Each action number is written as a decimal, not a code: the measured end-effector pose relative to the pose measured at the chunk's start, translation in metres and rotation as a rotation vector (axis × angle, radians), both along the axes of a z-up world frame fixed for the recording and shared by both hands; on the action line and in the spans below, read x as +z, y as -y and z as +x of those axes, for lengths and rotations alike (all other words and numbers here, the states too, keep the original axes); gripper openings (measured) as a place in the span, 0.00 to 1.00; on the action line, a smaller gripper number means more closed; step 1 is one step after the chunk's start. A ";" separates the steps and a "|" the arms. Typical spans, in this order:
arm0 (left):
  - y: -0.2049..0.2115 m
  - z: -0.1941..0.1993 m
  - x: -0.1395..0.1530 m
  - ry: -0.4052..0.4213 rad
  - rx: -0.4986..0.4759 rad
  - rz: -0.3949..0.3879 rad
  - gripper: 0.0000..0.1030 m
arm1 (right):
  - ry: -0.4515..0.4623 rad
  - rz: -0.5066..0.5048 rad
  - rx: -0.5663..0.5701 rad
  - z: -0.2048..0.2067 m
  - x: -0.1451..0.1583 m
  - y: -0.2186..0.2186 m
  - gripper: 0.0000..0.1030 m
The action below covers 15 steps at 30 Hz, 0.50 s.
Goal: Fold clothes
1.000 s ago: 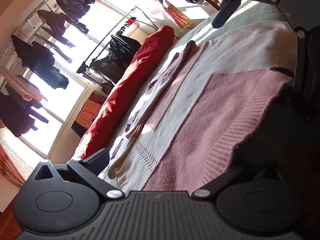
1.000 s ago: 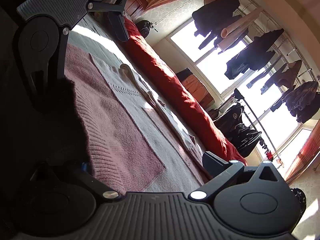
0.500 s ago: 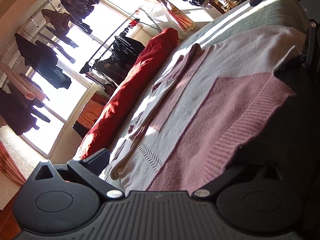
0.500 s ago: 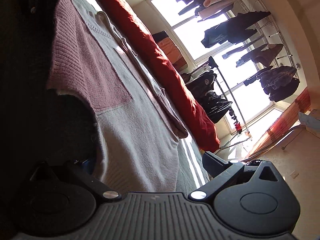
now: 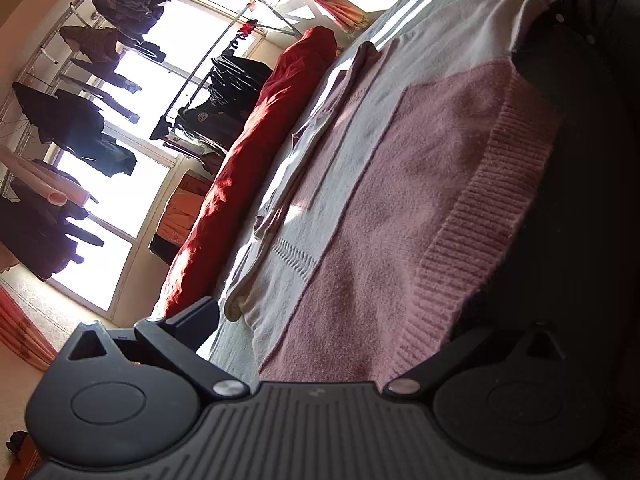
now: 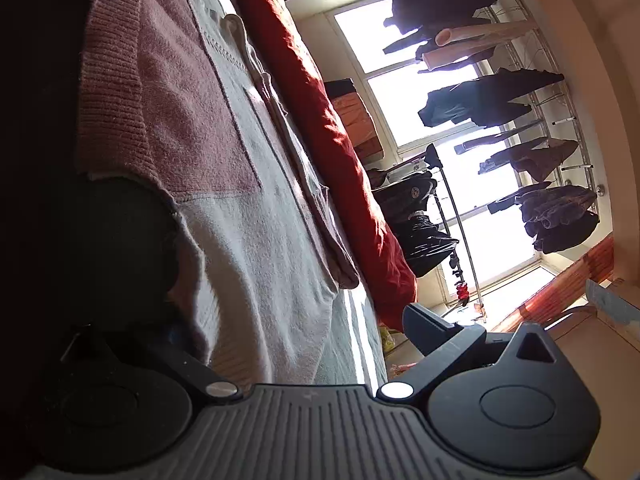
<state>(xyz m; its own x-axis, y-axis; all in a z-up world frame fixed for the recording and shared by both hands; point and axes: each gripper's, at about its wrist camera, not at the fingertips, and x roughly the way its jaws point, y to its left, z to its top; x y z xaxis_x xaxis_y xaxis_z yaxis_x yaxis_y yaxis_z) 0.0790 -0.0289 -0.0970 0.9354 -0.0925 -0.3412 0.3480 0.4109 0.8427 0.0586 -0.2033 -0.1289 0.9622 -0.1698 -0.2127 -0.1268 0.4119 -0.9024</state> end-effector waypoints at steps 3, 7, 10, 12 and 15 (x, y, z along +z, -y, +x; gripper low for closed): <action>0.004 -0.007 -0.005 0.046 -0.044 0.066 0.99 | -0.001 -0.007 0.032 -0.003 0.006 -0.001 0.86; 0.011 -0.014 -0.008 0.062 -0.119 0.117 0.88 | -0.053 0.048 0.072 -0.009 0.022 -0.002 0.64; 0.016 -0.015 -0.011 0.026 -0.156 0.125 0.63 | -0.122 0.078 0.093 -0.009 0.028 -0.002 0.42; 0.017 -0.012 -0.013 -0.021 -0.161 0.131 0.48 | -0.184 0.091 0.097 -0.008 0.028 -0.002 0.19; 0.017 -0.011 -0.015 -0.052 -0.172 0.140 0.32 | -0.228 0.092 0.106 -0.007 0.026 -0.003 0.09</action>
<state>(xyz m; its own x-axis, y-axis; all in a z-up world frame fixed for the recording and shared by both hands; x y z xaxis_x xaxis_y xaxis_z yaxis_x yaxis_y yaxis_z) 0.0680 -0.0459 -0.1118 0.8909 -0.1970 -0.4091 0.4470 0.2218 0.8666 0.0517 -0.2004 -0.1030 0.8992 -0.0404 -0.4356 -0.3691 0.4644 -0.8050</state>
